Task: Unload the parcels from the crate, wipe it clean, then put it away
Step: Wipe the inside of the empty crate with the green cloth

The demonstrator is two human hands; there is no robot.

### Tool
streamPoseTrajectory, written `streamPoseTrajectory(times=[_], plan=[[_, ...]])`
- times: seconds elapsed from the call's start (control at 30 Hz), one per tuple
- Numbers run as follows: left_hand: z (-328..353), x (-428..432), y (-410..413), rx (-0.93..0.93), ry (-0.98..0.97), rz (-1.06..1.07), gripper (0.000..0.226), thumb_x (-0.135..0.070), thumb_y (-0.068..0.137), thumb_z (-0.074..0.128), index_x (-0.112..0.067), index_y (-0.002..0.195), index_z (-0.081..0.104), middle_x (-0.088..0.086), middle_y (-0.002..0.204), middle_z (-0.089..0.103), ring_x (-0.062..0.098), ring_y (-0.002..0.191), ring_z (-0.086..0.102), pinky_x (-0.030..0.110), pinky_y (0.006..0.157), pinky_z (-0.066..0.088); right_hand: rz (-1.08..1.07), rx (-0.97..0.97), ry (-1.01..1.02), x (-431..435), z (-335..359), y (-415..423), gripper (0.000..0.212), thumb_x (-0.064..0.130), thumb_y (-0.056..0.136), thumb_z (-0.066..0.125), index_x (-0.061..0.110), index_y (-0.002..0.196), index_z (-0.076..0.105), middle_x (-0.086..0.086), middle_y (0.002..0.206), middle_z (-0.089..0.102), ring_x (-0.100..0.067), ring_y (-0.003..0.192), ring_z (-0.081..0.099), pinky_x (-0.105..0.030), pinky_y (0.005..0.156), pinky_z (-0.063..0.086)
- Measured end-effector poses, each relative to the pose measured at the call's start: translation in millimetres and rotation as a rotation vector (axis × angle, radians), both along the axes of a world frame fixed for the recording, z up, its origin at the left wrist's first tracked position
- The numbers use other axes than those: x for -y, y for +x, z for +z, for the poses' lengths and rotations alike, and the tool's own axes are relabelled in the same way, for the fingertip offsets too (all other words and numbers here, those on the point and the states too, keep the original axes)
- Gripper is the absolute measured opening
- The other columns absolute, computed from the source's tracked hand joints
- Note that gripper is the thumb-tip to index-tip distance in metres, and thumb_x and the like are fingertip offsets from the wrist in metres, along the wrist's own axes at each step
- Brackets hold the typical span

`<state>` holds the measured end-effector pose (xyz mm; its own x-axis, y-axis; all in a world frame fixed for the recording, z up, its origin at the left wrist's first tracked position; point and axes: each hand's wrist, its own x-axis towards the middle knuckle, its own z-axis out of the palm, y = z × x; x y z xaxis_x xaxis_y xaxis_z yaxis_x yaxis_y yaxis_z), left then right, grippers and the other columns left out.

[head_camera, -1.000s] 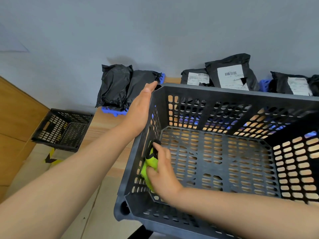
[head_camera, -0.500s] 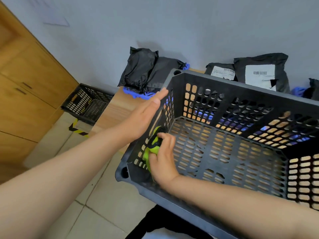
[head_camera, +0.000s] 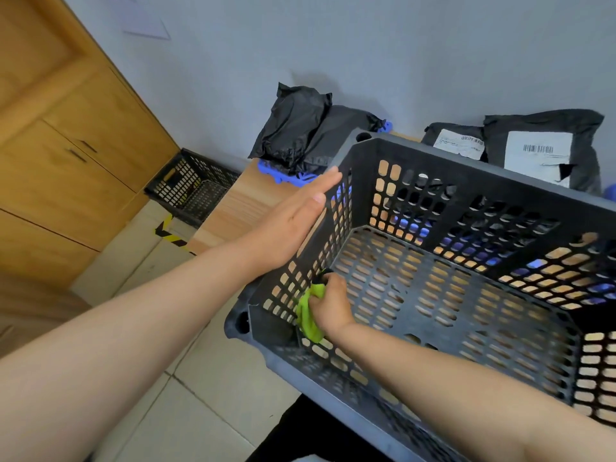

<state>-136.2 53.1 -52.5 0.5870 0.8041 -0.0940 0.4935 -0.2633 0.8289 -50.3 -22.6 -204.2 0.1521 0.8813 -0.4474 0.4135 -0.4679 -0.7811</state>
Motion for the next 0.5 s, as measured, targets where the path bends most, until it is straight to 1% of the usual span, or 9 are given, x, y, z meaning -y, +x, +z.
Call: streamPoseTrajectory(times=[0.07,0.1,0.17,0.23,0.3,0.33,0.47,0.5], plan=[[0.8,-0.2,0.0,0.005,-0.01,0.011,0.051,-0.037,0.101,0.018,-0.023,0.149,0.025,-0.015,0.156,0.02,-0.009,0.139,0.014,0.018,0.117,0.012,-0.038,-0.041,0.088,5.8,8.4,-1.7,0.04,0.005,0.088,0.057,0.009,0.124,0.042,-0.008,0.131,0.036,-0.013,0.106,0.042,-0.008,0.086,0.026],[1.0,-0.2,0.2,0.006,-0.014,0.013,0.051,-0.039,0.101,0.018,-0.024,0.149,0.025,-0.015,0.156,0.021,-0.009,0.14,0.015,0.022,0.118,0.013,-0.052,-0.067,0.137,9.7,14.1,-2.7,0.039,0.004,0.086,0.058,0.011,0.121,0.042,-0.006,0.127,0.036,-0.008,0.103,0.038,-0.005,0.085,0.024],[0.8,-0.2,0.5,0.012,-0.015,0.016,0.051,-0.04,0.101,0.018,-0.024,0.148,0.026,-0.015,0.156,0.022,-0.007,0.14,0.016,0.029,0.119,0.014,-0.062,-0.137,0.232,17.8,26.9,-5.1,0.038,0.001,0.084,0.059,0.017,0.113,0.041,-0.001,0.119,0.034,-0.004,0.101,0.036,-0.001,0.084,0.023],[1.1,-0.1,0.5,0.016,-0.015,0.018,0.052,-0.041,0.1,0.017,-0.023,0.149,0.027,-0.014,0.156,0.022,-0.006,0.14,0.016,0.03,0.119,0.015,-0.057,-0.186,0.343,24.2,40.0,-7.1,0.042,-0.001,0.08,0.061,0.022,0.107,0.039,0.003,0.113,0.033,0.005,0.098,0.036,0.001,0.085,0.026],[1.3,0.1,0.4,0.013,-0.007,0.02,0.053,-0.04,0.1,0.017,-0.022,0.149,0.027,-0.013,0.156,0.022,-0.006,0.141,0.016,0.03,0.119,0.015,-0.031,-0.201,0.469,28.0,51.0,-8.6,0.045,-0.001,0.076,0.064,0.023,0.105,0.04,0.002,0.109,0.034,0.014,0.1,0.036,0.001,0.087,0.028],[1.4,0.2,0.5,0.014,-0.005,0.021,0.053,-0.04,0.101,0.017,-0.022,0.149,0.027,-0.013,0.156,0.022,-0.006,0.141,0.016,0.03,0.119,0.015,-0.01,-0.209,0.528,29.4,54.9,-9.3,0.045,0.0,0.074,0.065,0.023,0.104,0.042,0.001,0.108,0.034,0.015,0.101,0.036,0.0,0.087,0.029],[1.3,0.3,1.3,0.036,-0.014,0.028,0.052,-0.038,0.102,0.017,-0.02,0.149,0.027,-0.012,0.156,0.023,-0.006,0.141,0.016,0.03,0.119,0.015,0.082,-0.234,0.713,31.9,65.1,-10.3,0.039,0.013,0.072,0.064,0.013,0.108,0.049,-0.001,0.108,0.035,0.014,0.104,0.036,-0.003,0.088,0.031],[1.5,0.8,1.6,0.035,-0.017,0.029,0.051,-0.038,0.102,0.017,-0.021,0.149,0.027,-0.012,0.156,0.023,-0.006,0.14,0.016,0.029,0.119,0.015,0.103,-0.219,0.755,32.2,66.1,-10.3,0.041,0.016,0.071,0.062,0.014,0.109,0.047,-0.001,0.108,0.035,0.013,0.105,0.036,-0.003,0.087,0.032]])
